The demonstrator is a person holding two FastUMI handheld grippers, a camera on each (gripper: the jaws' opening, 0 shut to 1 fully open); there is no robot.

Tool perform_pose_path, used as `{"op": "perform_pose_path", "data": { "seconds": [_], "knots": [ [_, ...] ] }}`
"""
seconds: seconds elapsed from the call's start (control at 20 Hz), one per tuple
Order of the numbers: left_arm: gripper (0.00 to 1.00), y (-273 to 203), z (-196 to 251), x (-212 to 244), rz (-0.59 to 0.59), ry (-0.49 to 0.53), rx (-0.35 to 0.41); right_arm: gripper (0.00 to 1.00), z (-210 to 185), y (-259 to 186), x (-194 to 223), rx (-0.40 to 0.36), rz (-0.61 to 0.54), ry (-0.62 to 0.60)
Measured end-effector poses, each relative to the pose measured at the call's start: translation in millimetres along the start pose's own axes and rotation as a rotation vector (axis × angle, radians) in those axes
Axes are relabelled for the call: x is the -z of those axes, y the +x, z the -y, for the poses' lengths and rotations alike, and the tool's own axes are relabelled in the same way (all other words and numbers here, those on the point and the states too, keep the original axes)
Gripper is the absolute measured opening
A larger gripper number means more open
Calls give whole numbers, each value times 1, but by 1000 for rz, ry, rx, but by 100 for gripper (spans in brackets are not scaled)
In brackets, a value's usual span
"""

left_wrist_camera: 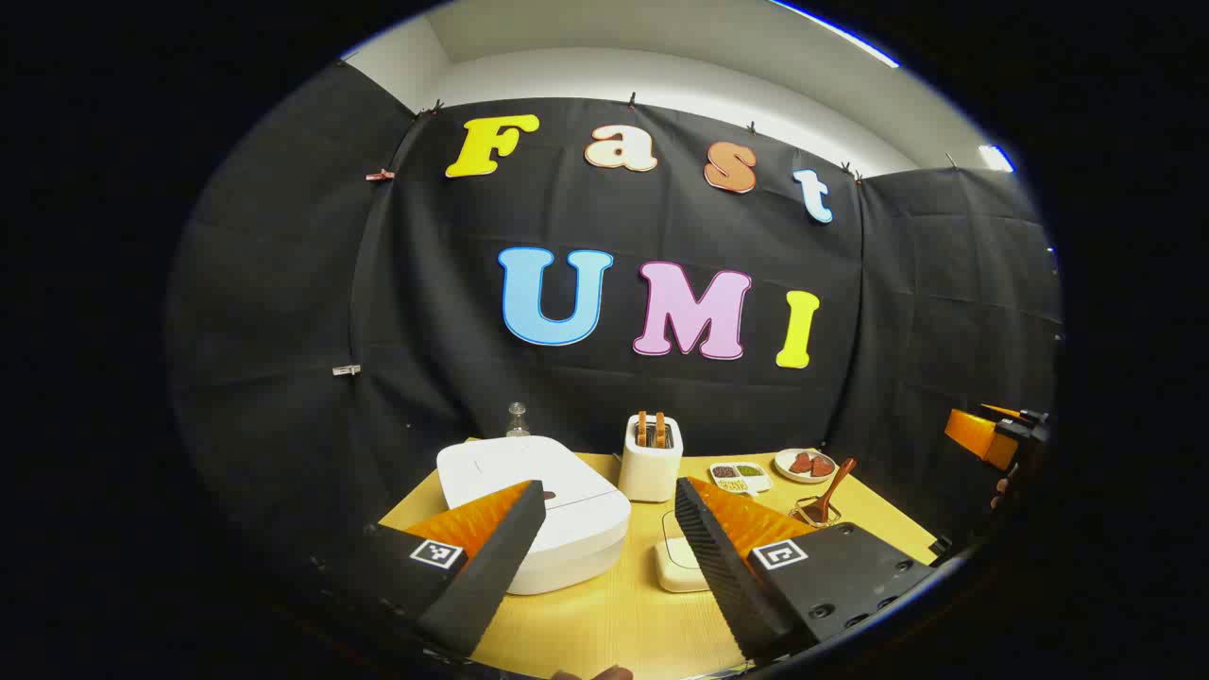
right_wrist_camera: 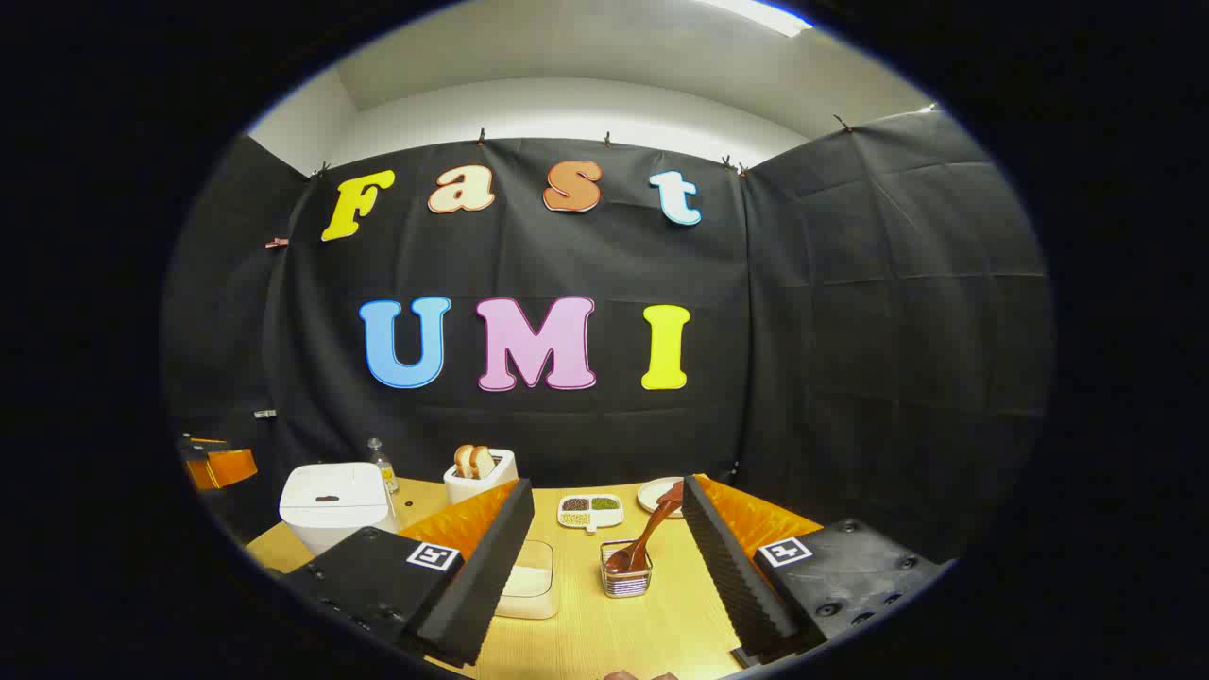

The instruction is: Close the left gripper, press the button to open the rice cooker; take a wooden spoon from the chopstick holder with the right hand, scoop a spoonful of rice and pour it into the rice cooker, then put the wooden spoon back into the chopstick holder.

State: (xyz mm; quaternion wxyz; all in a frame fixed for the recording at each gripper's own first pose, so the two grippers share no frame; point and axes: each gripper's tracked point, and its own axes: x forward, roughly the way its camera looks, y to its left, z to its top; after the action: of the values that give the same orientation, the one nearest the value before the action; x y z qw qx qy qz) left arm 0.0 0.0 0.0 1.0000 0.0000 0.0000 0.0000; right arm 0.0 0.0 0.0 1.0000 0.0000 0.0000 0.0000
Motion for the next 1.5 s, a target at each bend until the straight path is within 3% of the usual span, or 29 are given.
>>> {"op": "perform_pose_path", "data": {
  "seconds": [0.8,1.4,1.5],
  "knots": [
    [96,17,10,-11,14,12,20,99,7,6,-2,12,-2,24],
    [95,68,-30,-27,-41,-42,4,99,3,7,-19,17,17,-15],
    [88,86,-43,-25,-82,-71,-2,99,5,6,-18,24,10,-22]
  ]
}}
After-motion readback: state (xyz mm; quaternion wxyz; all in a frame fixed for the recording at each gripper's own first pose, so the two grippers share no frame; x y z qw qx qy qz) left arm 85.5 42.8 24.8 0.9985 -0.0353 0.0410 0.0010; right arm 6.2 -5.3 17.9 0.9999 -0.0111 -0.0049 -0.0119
